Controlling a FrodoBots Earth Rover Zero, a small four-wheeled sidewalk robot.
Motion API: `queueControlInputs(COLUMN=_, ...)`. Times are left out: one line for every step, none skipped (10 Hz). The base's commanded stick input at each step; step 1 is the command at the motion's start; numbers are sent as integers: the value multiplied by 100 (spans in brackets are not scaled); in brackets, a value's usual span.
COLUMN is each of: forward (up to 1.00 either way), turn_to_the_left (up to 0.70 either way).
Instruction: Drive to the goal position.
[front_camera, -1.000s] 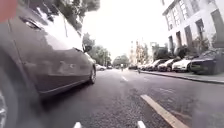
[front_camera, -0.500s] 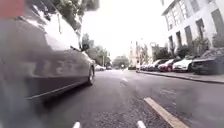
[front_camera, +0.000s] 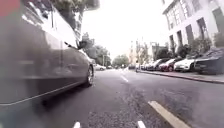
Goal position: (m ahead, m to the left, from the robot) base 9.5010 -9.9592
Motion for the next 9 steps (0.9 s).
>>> queueControlInputs(forward=45, turn_to_the_left=0)
queueControlInputs(forward=45, turn_to_the_left=0)
queueControlInputs(forward=45, turn_to_the_left=0)
queueControlInputs(forward=45, turn_to_the_left=0)
queueControlInputs(forward=45, turn_to_the_left=0)
queueControlInputs(forward=45, turn_to_the_left=0)
queueControlInputs(forward=45, turn_to_the_left=0)
queueControlInputs(forward=45, turn_to_the_left=0)
queueControlInputs(forward=45, turn_to_the_left=0)
